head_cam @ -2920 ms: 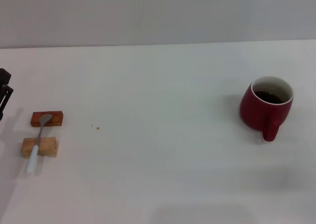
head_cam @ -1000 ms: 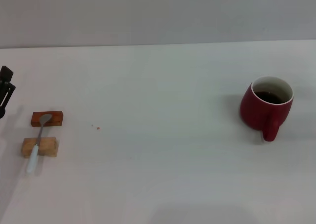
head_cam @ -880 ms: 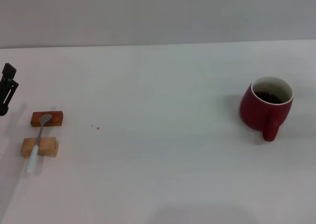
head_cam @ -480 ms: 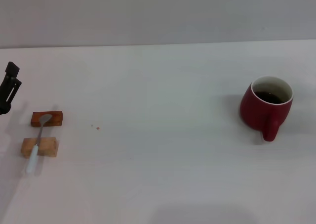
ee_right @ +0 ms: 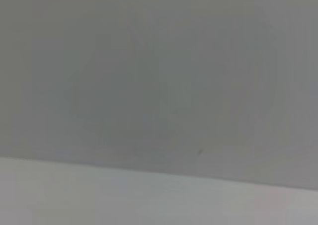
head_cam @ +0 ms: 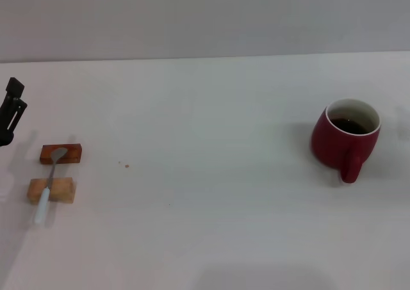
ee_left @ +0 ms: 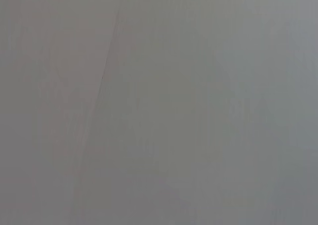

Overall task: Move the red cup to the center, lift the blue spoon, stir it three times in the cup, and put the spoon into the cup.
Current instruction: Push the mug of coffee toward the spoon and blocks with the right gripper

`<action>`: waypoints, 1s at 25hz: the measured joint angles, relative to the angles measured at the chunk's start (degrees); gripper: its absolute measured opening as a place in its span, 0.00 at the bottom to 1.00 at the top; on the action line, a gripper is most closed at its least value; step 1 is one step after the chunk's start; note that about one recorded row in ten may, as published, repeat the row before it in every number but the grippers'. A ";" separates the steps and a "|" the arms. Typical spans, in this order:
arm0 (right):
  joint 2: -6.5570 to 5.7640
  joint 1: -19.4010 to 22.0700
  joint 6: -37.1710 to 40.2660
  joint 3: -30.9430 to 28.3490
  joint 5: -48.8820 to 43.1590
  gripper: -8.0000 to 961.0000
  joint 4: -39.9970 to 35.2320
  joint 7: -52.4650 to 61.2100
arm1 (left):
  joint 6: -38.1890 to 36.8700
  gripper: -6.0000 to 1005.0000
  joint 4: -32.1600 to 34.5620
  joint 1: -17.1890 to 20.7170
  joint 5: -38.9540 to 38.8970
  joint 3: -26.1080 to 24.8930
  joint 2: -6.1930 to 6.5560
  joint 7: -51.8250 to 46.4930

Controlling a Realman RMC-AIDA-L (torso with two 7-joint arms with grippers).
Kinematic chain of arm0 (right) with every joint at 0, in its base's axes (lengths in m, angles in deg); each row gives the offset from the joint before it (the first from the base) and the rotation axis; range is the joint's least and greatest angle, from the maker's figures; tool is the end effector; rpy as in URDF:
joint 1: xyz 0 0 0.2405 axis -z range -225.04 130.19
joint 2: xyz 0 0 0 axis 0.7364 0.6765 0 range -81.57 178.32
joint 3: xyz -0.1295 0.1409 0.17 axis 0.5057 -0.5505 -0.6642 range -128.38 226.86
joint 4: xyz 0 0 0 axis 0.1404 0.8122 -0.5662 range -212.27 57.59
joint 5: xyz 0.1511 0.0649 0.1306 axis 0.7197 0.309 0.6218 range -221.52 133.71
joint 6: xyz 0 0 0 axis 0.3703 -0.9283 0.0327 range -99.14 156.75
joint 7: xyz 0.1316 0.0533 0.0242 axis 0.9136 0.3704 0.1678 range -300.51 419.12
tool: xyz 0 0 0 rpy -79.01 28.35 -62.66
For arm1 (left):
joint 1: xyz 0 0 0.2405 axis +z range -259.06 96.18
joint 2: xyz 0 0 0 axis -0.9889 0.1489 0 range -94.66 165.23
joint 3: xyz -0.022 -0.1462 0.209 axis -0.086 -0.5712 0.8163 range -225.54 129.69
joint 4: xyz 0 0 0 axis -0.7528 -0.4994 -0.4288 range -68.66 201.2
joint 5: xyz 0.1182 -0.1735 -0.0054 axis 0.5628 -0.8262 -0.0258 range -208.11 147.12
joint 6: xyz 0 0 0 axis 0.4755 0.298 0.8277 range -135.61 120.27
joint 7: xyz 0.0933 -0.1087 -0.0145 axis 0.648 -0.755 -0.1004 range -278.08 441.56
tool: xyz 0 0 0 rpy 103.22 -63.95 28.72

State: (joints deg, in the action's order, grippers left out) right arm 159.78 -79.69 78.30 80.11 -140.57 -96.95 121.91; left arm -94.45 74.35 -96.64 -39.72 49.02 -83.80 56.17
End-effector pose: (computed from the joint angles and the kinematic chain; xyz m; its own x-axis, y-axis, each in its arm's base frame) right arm 0.3621 0.3935 0.0612 0.7360 -0.3544 -0.5769 -0.6759 -0.3364 -0.6557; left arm -0.3369 0.2705 0.0227 0.5151 -0.2353 0.8242 0.7982 -0.2186 -0.5612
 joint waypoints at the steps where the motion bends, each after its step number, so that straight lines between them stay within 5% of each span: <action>1: 0.09 -0.01 0.18 0.01 -0.71 0.01 0.03 0.05 | -0.01 0.82 0.00 0.00 0.00 0.00 0.00 0.00; 25: 0.83 -0.96 1.17 7.66 -1.34 0.01 0.21 0.06 | 0.01 0.82 0.00 0.00 0.18 0.00 0.00 0.00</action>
State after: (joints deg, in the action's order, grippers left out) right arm 160.61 -80.65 79.47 87.76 -141.91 -96.74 121.97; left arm -94.44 74.35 -96.64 -39.54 49.02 -83.80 56.17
